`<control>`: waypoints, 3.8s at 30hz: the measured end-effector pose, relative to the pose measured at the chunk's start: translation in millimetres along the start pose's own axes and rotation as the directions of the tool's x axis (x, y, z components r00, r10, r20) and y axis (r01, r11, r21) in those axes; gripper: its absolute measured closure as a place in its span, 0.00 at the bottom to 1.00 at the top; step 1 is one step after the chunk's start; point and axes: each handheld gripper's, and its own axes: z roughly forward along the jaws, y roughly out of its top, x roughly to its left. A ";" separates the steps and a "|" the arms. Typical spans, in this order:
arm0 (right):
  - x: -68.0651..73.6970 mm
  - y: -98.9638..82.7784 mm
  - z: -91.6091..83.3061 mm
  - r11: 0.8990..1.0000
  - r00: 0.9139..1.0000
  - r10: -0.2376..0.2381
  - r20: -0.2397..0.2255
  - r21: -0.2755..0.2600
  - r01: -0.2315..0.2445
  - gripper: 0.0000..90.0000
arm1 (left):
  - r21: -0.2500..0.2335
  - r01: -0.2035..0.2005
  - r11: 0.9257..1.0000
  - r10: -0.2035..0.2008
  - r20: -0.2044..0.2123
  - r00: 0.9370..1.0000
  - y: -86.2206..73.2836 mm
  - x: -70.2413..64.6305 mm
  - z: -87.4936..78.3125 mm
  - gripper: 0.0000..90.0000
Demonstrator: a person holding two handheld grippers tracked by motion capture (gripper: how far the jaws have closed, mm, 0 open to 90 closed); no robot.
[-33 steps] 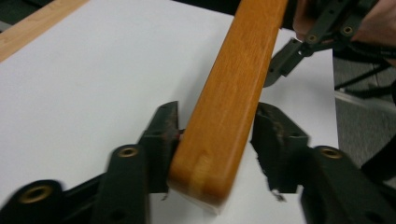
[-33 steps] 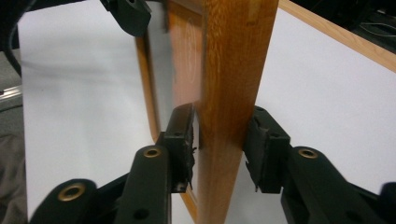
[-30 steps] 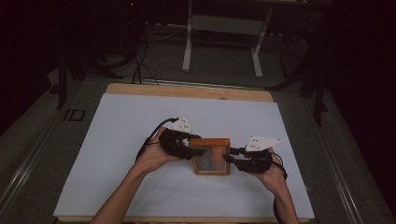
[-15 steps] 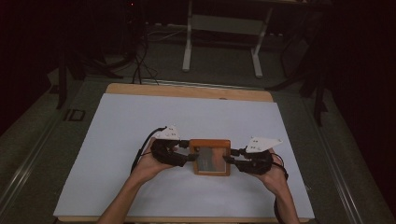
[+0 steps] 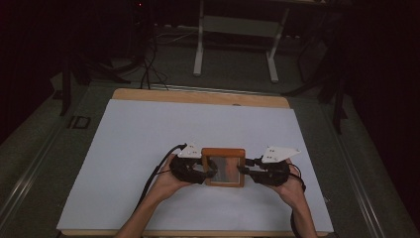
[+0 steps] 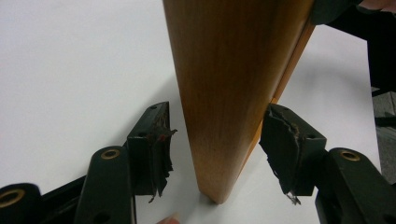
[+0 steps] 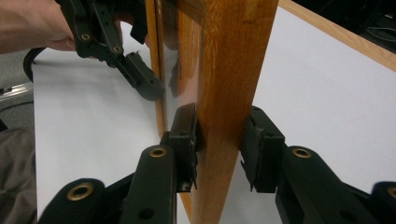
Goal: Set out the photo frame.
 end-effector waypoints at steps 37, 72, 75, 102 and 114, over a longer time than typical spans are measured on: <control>-2.0 1.7 4.9 0.996 0.998 0.063 0.013 -0.057 -0.062 0.71 | -0.005 -0.011 1.000 0.011 -0.038 0.999 8.2 -7.3 -17.3 0.67; 17.6 21.2 47.9 0.979 0.982 0.183 0.044 -0.103 -0.178 0.69 | -0.038 0.159 0.987 -0.162 -0.094 0.982 -12.0 12.0 -48.0 0.60; 17.0 21.0 51.7 0.975 0.979 0.199 0.043 -0.106 -0.194 0.69 | -0.038 0.168 0.985 -0.171 -0.097 0.981 -14.1 14.2 -48.6 0.60; 12.9 10.4 70.0 0.957 0.962 0.273 0.005 -0.108 -0.271 0.69 | -0.045 0.199 0.979 -0.203 -0.113 0.973 -23.7 23.1 -48.8 0.58; 3.5 8.5 76.3 0.947 0.954 0.298 -0.007 -0.120 -0.297 0.69 | -0.072 0.221 0.973 -0.229 -0.150 0.962 -25.2 25.1 -43.7 0.56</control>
